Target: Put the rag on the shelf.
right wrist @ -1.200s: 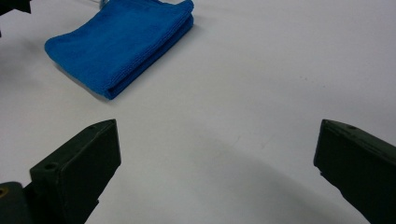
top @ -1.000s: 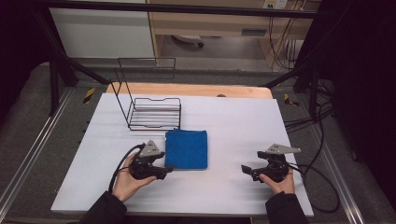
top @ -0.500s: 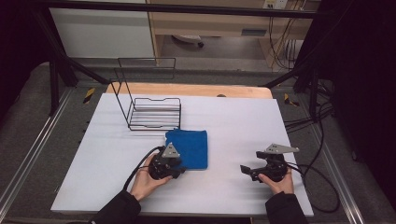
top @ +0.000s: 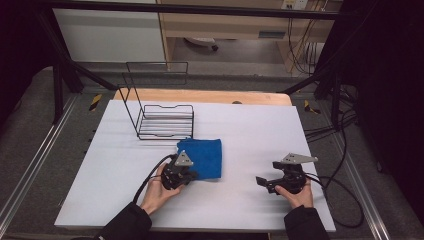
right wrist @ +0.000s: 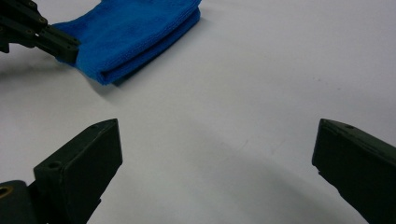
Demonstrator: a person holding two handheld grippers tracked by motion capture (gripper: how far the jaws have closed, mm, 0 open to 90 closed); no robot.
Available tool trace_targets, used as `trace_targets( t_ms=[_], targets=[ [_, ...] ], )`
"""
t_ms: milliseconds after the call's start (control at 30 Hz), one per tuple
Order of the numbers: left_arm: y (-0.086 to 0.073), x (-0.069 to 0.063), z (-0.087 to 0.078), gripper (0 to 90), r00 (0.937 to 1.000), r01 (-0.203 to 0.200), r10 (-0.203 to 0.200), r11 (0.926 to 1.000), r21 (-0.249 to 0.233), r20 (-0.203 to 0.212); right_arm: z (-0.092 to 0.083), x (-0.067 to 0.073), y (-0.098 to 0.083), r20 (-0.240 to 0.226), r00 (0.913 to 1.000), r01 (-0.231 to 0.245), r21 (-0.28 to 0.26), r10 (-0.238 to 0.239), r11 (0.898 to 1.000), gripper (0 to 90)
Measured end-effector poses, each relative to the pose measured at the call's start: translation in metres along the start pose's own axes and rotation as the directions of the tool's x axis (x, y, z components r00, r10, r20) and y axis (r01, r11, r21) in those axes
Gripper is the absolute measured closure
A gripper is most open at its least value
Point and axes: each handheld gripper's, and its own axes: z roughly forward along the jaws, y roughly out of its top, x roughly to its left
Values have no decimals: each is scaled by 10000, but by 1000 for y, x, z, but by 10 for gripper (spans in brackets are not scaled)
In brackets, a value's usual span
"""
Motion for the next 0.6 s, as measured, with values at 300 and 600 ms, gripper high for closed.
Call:
trace_targets(
  t_ms=[300,600],
  targets=[
    [7,-11,-18,876,9958,247,-215,9991,-350,895,-1,1,0,-67,10000,-42,-45,41,10000,28],
    [4,-35,-20,874,9870,584,-543,9980,-223,1515,-1,4,1,-121,9999,-33,-21,33,10000,35]
  ],
)
